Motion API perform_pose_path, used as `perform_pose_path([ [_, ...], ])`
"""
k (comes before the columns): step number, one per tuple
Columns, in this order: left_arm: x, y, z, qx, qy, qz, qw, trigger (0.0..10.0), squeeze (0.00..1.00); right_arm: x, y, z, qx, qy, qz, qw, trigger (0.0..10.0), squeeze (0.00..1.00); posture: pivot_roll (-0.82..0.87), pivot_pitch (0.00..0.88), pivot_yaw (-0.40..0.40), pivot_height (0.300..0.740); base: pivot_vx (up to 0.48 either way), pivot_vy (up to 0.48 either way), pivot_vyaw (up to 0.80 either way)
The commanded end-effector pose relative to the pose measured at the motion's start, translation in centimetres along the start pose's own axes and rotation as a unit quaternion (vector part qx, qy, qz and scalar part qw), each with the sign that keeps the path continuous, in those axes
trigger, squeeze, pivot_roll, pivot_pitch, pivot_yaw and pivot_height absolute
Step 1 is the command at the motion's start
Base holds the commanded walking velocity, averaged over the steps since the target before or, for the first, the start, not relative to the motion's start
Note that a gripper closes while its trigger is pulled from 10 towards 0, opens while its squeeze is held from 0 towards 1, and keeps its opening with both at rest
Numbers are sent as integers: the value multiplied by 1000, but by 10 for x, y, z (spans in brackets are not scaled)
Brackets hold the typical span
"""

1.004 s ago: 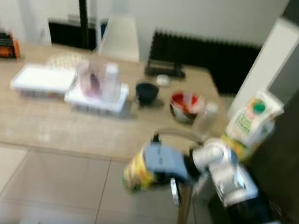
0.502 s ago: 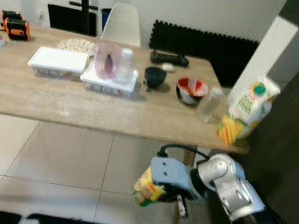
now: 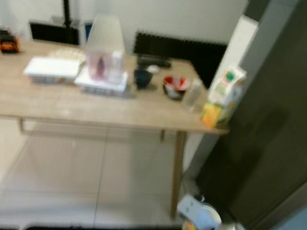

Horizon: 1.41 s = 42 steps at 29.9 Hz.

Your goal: Restocking fridge

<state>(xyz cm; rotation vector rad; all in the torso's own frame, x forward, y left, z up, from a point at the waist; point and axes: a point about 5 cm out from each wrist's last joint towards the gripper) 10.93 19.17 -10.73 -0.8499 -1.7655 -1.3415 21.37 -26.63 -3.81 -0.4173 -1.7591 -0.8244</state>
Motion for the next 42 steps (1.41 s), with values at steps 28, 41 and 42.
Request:
perform_pose_path([
  [28, 5, -17, 8, -33, 13, 42, 998, 10000, 0, -24, -63, 81, -165, -49, 71, 982, 10000, 0, -38, 0, -45, 740, 0, -137, 0],
  [41, 16, -32, 33, -46, 101, 55, 992, 10000, 0, -23, -70, 89, -159, -41, 79, 983, 10000, 0, -42, 28, -58, 740, 0, 0, 0],
  [42, 17, -33, 33, -44, 102, 55, 992, 10000, 0, -23, -71, 89, -160, -42, 79, 983, 10000, 0, -42, 28, -58, 740, 0, 0, 0],
])
Point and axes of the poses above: a point about 5 cm out from each wrist's last joint towards the gripper, its own x axis pointing back from the gripper into the wrist, its own y axis along the axis of the wrist's last joint, z = x × y, and after that the axes turned 5 degrees about x, right-handed
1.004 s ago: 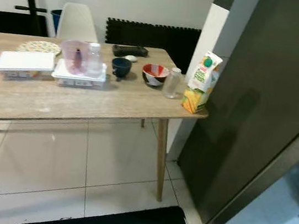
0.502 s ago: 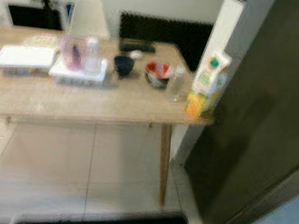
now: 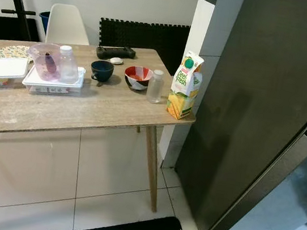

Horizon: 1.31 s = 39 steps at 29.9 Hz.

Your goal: Restocking fridge

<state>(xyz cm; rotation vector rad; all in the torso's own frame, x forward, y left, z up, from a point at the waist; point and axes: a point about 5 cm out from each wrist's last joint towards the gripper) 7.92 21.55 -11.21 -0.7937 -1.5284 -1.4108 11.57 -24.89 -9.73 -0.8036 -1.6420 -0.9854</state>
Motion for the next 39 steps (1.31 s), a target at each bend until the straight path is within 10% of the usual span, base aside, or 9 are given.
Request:
perform_pose_path([
  [1, 3, -11, 4, -3, 6, 21, 1000, 10000, 0, 0, -1, -1, -2, -3, -2, 1000, 10000, 0, -42, 28, -58, 740, 0, 0, 0],
  [24, -4, 17, -4, -26, -3, -15, 1000, 10000, 0, 2, 20, -18, -30, -70, -36, 996, 10000, 0, -25, 0, -57, 740, 0, 0, 0],
  [39, -8, 29, -25, -7, -38, -16, 999, 10000, 0, 3, 32, -22, -26, -80, -36, 996, 10000, 0, -46, 0, -25, 740, 0, 0, -787],
])
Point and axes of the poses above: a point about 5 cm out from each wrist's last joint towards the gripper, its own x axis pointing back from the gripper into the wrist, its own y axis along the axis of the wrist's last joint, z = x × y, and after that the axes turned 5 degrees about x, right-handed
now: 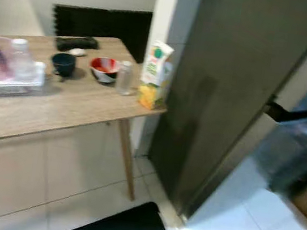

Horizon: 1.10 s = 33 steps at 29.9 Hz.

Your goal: Restocking fridge

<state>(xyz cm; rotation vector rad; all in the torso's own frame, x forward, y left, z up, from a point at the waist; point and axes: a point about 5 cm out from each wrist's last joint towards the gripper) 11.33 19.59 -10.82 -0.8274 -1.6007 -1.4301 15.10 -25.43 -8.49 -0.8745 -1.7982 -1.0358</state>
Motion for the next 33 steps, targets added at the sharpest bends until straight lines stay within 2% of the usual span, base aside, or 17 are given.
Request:
perform_pose_path([
  [1, 0, 2, 4, -13, -1, 5, 1000, 10000, 0, 0, 1, -2, 0, -3, 0, 1000, 10000, 0, -43, 0, -28, 740, 0, 0, -788],
  [8, 0, 6, 13, 13, 8, -1, 1000, 10000, 0, 1, -10, 1, 13, 4, 18, 1000, 10000, 0, -30, 0, -28, 740, 0, 0, -788],
  [13, 4, -8, 16, 10, -5, 25, 1000, 10000, 0, 1, -16, 7, 1, 6, 23, 1000, 10000, 0, -48, 0, -7, 740, 0, 0, -788],
  [17, 3, -6, 16, 11, -7, 22, 1000, 10000, 0, 1, -16, 7, -4, 4, 25, 1000, 10000, 0, -53, 0, -22, 740, 0, 0, -788],
  [21, 1, 1, 13, 32, 0, 10, 999, 10000, 0, 1, -13, 4, -13, -3, 16, 1000, 10000, 0, -60, 0, -16, 740, 0, 0, -788],
  [24, 0, 3, 11, 21, -7, 8, 1000, 10000, 0, 1, -11, -1, -17, -12, 10, 1000, 10000, 0, -62, 0, -9, 740, 0, 0, -631],
  [26, 0, 6, 11, 20, -6, 4, 1000, 10000, 0, 1, -10, -2, 4, -8, 11, 1000, 10000, 0, -43, 0, -19, 740, 0, 0, 0],
  [33, 1, 3, 14, 30, 1, 10, 999, 10000, 0, 1, -11, 0, -4, -3, 16, 1000, 10000, 0, -50, 0, -22, 740, 0, 0, -686],
])
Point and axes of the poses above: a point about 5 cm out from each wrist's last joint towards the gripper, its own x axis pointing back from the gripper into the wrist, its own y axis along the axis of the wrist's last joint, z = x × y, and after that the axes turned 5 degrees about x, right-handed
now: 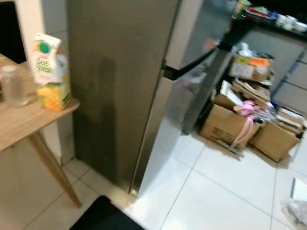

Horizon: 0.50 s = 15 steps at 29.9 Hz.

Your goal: Restocking fridge

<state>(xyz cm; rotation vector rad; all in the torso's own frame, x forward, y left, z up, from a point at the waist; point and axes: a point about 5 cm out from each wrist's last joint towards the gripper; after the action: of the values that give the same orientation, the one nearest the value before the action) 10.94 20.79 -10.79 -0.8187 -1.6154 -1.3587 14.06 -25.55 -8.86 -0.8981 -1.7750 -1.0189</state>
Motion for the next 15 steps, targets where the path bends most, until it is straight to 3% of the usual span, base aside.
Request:
perform_pose_path([
  [1, 0, 2, 1, 2, 1, 0, 1000, 10000, 0, 0, 1, -3, -8, -5, -2, 1000, 10000, 0, -51, 0, -26, 740, 0, 0, -800],
  [7, 0, -2, -2, 6, -6, 5, 1000, 10000, 0, 0, 6, -2, -5, -2, -9, 1000, 10000, 0, -47, 0, -34, 740, 0, 0, 0],
  [15, -2, 0, -10, -3, -12, 5, 1000, 10000, 0, 0, 16, -5, 8, -2, -21, 1000, 10000, 0, -51, 0, -40, 740, 0, -411, 0],
])
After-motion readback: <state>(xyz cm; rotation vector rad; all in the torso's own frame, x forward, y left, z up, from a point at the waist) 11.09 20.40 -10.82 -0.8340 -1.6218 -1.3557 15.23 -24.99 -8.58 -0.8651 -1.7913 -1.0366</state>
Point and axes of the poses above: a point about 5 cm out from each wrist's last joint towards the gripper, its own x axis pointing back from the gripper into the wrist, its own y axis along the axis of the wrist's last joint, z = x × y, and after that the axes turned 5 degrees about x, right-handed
